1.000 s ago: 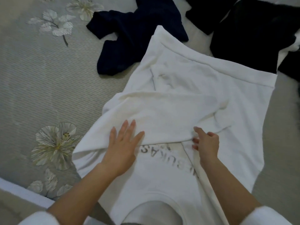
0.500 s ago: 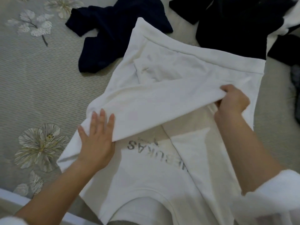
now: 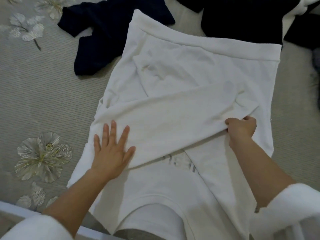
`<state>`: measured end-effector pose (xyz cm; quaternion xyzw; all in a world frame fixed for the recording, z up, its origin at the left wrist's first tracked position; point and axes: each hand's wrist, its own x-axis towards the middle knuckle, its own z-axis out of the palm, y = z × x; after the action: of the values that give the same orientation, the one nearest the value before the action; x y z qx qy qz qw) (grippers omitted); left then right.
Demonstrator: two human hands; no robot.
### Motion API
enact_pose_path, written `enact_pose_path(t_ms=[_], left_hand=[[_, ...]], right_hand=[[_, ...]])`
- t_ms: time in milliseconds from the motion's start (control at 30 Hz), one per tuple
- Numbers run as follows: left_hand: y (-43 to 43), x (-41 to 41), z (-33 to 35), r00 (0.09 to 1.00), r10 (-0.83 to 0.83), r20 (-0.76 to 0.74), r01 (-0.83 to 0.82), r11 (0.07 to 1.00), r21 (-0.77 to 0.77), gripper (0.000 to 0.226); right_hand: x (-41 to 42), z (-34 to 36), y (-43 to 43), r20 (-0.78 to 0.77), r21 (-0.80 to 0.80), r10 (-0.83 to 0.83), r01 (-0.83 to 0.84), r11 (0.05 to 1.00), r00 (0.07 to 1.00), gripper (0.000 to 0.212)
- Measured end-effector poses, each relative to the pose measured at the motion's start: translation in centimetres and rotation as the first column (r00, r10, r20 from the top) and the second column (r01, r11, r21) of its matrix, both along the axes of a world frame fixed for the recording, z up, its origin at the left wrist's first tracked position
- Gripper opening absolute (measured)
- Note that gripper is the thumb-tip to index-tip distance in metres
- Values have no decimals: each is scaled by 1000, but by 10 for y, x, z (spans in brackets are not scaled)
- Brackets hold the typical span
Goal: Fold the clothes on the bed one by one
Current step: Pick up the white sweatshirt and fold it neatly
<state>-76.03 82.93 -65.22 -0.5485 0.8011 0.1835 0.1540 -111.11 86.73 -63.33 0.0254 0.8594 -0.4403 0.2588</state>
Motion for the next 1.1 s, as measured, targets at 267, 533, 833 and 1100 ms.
enact_pose_path(t_ms=[267,533,833,1100], left_hand=[[45,-4,-8,992,-119,-37,122,991,63,78],[93,29,11,837,-535,-118,547,808,217,77],[92,110,38,725,-686,-66,689,722,61,92],[53,81,24,783,-605,-144,617,786,51,42]], right_hand=[[64,-15,104,-93,603,966,-758,248,242,70],[119,21,237,-45,567,989,-812,140,139,62],[162,22,311,-56,685,986,-713,152,157,85],[118,16,256,136,773,965,-633,39,226,76]])
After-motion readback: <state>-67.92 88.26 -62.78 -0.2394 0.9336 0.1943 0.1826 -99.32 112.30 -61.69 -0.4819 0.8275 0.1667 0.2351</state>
